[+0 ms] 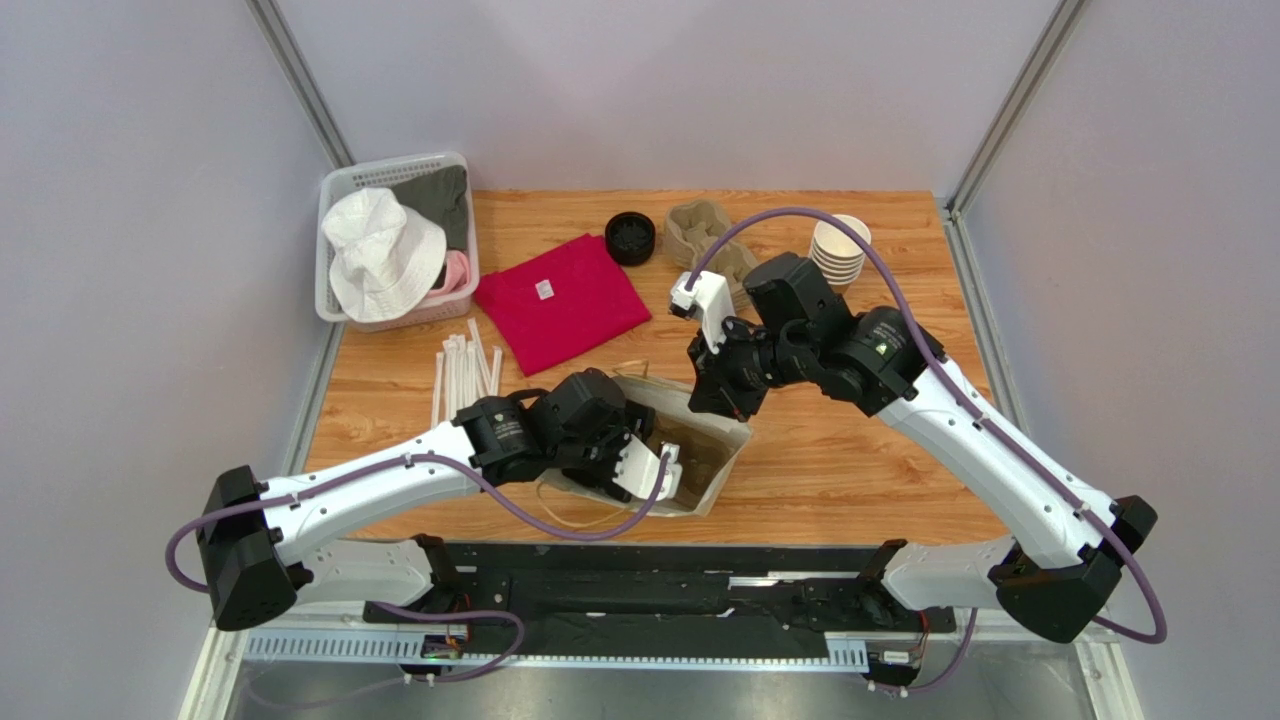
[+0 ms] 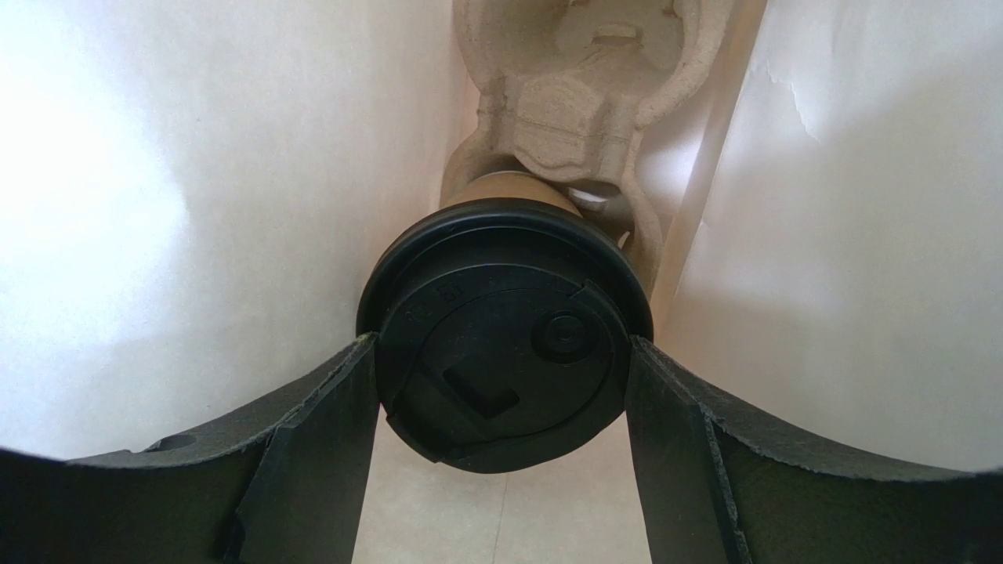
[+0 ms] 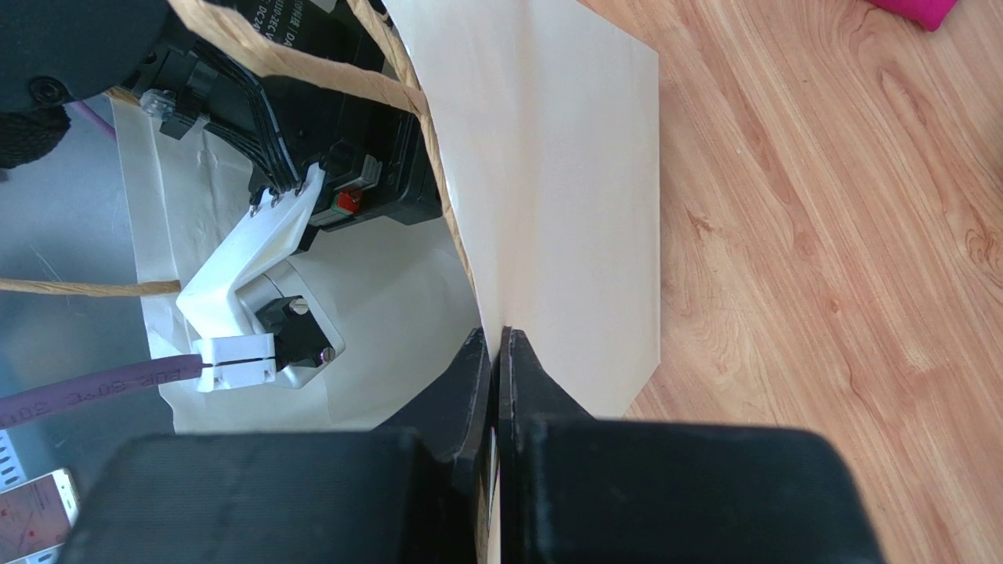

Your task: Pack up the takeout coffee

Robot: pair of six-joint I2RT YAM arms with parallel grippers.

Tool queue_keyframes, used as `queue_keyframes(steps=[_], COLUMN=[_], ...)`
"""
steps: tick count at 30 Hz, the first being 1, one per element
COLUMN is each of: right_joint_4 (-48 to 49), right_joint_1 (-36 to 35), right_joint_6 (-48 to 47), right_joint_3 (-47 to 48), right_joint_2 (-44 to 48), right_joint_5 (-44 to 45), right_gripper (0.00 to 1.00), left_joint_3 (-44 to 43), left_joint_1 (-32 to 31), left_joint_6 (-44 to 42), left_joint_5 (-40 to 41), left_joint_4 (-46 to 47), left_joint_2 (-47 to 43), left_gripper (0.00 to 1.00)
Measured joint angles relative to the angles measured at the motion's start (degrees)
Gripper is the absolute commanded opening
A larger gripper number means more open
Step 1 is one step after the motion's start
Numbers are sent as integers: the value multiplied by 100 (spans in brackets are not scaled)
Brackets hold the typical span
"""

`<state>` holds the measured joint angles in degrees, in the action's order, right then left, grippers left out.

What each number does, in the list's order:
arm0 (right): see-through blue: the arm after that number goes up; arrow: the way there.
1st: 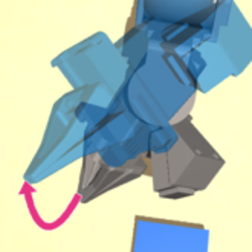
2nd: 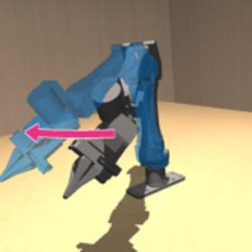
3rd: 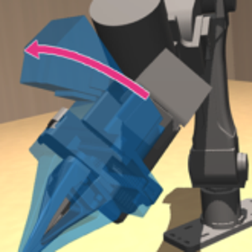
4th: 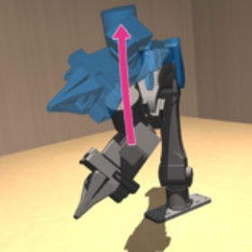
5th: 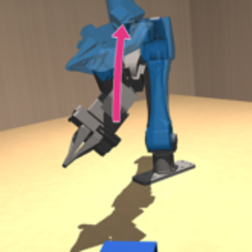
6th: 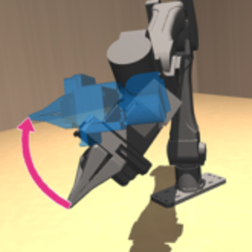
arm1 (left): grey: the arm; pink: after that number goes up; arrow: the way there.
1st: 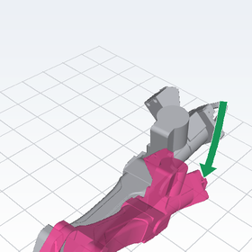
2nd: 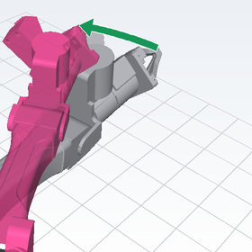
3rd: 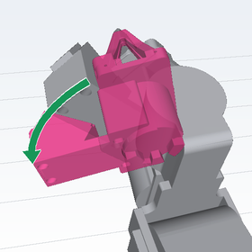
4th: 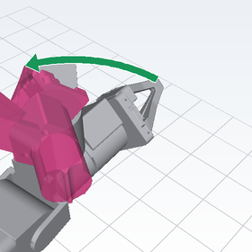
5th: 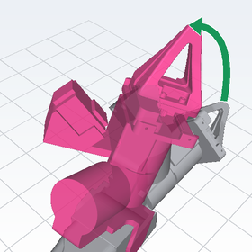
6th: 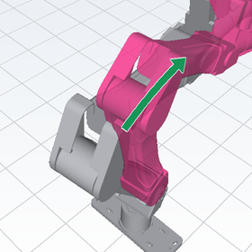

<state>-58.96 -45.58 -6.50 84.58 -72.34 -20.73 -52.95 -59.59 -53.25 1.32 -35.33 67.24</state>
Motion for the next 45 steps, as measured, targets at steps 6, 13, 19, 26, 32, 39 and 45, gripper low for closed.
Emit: queue_keyframes(steps=[6, 13, 19, 26, 32, 39, 45], right_joint_4=[11, 13, 90, 107, 190, 297, 317], right_joint_1=[-2, -2, 125, 448, 522, 553, 710], right_joint_6=[-66, -175, -328, -444, -632, -837, -896], right_joint_3=[0, 0, 0, 0, -92, -192, -225], right_joint_2=[0, -42, -170, -260, -262, -262, -264], right_joint_5=[0, 31, 26, -7, -57, -44, -94], right_gripper=[0, 0, 0, 0, 0, 0, 0], left_joint_3=[-50, -339, -754, -1029, -1220, -1637, -1641], left_joint_1=[11, 238, 518, 610, 625, 651, 656], left_joint_6=[22, 22, 17, -15, -83, -120, -133], left_joint_5=[-85, -520, -852, -1010, -1064, -1095, -1093], left_joint_4=[-52, -219, -433, -516, -605, -863, -863], left_joint_2=[122, 629, 1126, 1480, 1733, 2159, 2271], left_gripper=[0, 0, 0, 0, 0, 0, 0])
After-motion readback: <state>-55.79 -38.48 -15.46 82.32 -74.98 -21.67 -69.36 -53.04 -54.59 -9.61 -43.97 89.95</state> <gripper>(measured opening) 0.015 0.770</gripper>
